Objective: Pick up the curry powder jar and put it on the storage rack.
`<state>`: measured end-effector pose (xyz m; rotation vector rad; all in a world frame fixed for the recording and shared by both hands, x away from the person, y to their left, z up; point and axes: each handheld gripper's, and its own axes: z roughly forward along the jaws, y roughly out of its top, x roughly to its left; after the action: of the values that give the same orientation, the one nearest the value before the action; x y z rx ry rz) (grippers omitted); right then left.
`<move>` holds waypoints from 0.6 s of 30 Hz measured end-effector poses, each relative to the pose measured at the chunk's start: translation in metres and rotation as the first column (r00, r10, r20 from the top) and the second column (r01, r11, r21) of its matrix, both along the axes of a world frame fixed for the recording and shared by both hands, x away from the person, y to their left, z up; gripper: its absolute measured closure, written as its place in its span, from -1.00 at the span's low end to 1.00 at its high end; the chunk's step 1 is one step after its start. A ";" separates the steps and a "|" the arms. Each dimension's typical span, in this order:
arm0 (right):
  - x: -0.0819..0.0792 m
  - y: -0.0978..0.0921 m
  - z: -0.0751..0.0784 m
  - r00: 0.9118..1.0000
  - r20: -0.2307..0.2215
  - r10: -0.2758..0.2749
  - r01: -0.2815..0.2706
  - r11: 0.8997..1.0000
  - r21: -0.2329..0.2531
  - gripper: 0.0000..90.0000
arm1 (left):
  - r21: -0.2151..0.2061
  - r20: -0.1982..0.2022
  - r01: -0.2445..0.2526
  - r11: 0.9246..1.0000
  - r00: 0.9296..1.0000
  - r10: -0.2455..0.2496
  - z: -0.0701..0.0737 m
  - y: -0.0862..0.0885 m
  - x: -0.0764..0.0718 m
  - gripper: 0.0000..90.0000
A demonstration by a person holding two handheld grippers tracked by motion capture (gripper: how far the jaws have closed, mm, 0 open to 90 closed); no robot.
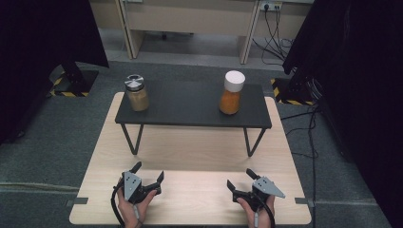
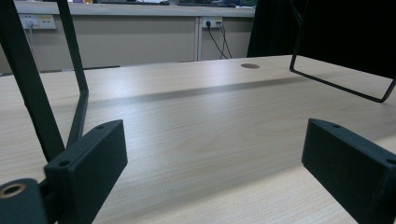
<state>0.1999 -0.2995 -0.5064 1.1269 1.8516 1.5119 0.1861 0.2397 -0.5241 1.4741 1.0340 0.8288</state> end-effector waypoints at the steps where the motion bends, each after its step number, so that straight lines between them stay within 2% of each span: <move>1: 0.000 0.000 0.000 1.000 -0.001 0.001 -0.001 1.000 0.000 -0.87 | -0.001 0.000 0.000 1.000 1.000 0.000 0.000 0.000 0.000 -0.87; 18: -0.001 0.002 0.000 1.000 0.010 0.005 -0.005 1.000 -0.016 -0.86 | -0.004 -0.001 -0.002 1.000 1.000 0.002 0.000 0.000 0.000 -0.87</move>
<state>0.1990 -0.2977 -0.5061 1.1062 1.8580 1.4996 0.1863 0.2399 -0.5242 1.4703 1.0381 0.8272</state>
